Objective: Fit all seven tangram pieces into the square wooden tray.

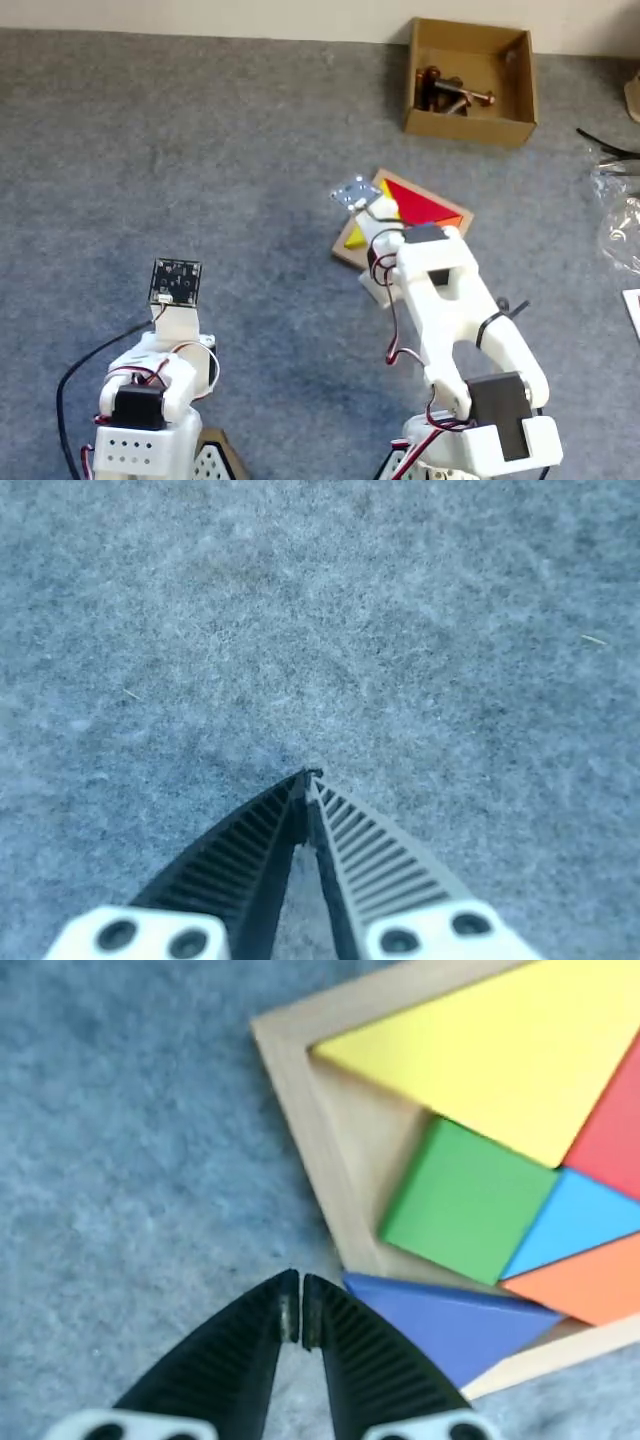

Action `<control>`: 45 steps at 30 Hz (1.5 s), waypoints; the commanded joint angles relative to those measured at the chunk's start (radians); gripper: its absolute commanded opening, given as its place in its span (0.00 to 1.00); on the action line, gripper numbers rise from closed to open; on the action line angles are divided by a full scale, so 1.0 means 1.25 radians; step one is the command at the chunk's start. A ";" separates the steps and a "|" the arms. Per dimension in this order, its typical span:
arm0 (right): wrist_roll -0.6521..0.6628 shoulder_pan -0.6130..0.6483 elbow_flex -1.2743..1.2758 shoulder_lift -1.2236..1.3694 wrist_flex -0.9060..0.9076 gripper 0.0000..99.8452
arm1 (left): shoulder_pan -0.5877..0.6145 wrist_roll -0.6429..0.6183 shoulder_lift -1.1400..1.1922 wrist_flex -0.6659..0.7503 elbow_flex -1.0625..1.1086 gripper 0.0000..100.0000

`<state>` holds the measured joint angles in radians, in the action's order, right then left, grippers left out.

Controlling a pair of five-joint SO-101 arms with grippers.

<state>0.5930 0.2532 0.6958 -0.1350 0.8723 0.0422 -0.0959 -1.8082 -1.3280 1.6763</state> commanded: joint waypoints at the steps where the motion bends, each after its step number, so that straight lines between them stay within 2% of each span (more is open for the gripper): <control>1: -0.006 -0.009 -0.050 -0.003 -0.010 0.01 | -0.013 -0.006 -0.006 0.002 0.015 0.01; 12: -0.006 -0.041 -0.048 -0.003 -0.044 0.01 | -0.013 -0.006 -0.006 0.002 0.015 0.01; 19: -0.001 -0.100 -0.047 -0.002 -0.055 0.01 | -0.013 -0.006 -0.006 0.002 0.015 0.01; 26: -0.005 -0.145 -0.095 0.118 -0.066 0.01 | -0.013 -0.006 -0.006 0.002 0.015 0.01; 33: -0.006 -0.133 -0.098 0.024 -0.064 0.01 | -0.013 -0.006 -0.006 0.002 0.015 0.01; 45: -0.034 -0.152 -0.106 -0.152 0.265 0.01 | -0.013 -0.006 -0.006 0.002 0.015 0.01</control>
<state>0.5623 0.0905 0.6206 -0.2256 1.1224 0.0422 -0.0959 -1.8082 -1.3280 1.6763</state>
